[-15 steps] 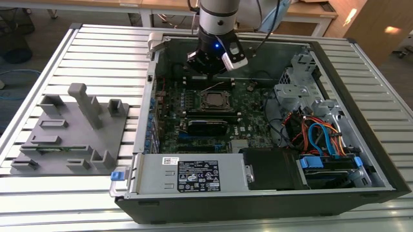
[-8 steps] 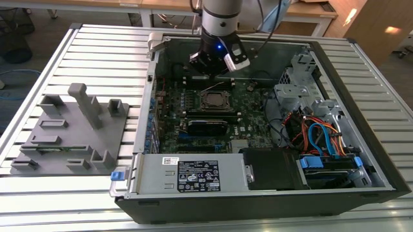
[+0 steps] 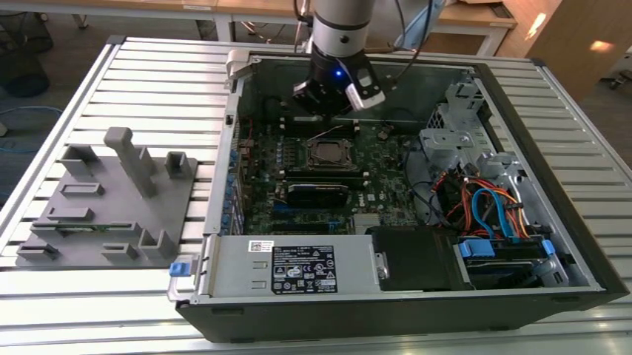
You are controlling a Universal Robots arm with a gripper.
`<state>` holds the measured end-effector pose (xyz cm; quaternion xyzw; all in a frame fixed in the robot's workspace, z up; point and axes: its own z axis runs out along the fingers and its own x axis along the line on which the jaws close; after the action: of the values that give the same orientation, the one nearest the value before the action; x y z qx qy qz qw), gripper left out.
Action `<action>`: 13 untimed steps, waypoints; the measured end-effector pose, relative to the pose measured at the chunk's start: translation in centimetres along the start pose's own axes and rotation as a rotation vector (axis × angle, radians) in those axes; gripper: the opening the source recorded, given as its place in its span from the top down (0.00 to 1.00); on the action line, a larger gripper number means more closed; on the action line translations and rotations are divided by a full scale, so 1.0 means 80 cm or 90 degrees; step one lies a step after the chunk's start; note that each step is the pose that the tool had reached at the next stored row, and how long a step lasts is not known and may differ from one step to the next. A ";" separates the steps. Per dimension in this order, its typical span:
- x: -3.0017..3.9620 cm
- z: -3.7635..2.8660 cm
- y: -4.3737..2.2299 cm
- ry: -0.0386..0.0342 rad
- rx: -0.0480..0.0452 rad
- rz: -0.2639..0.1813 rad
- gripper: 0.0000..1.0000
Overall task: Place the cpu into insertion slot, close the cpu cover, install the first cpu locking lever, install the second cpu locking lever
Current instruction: 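Install the first cpu locking lever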
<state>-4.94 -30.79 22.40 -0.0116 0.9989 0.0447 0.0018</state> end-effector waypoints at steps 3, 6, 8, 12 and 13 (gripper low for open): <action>-0.0024 0.0011 0.0002 0.0001 0.0001 0.000 0.90; -0.0047 0.0022 0.0000 0.0001 0.0000 0.000 0.90; -0.0059 0.0029 -0.0001 0.0000 0.0000 0.000 0.90; -0.0084 0.0041 -0.0002 0.0001 0.0001 0.000 0.90; -0.0092 0.0044 -0.0003 0.0001 0.0001 0.000 0.90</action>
<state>-4.20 -30.76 22.06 -0.0116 0.9989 0.0447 0.0018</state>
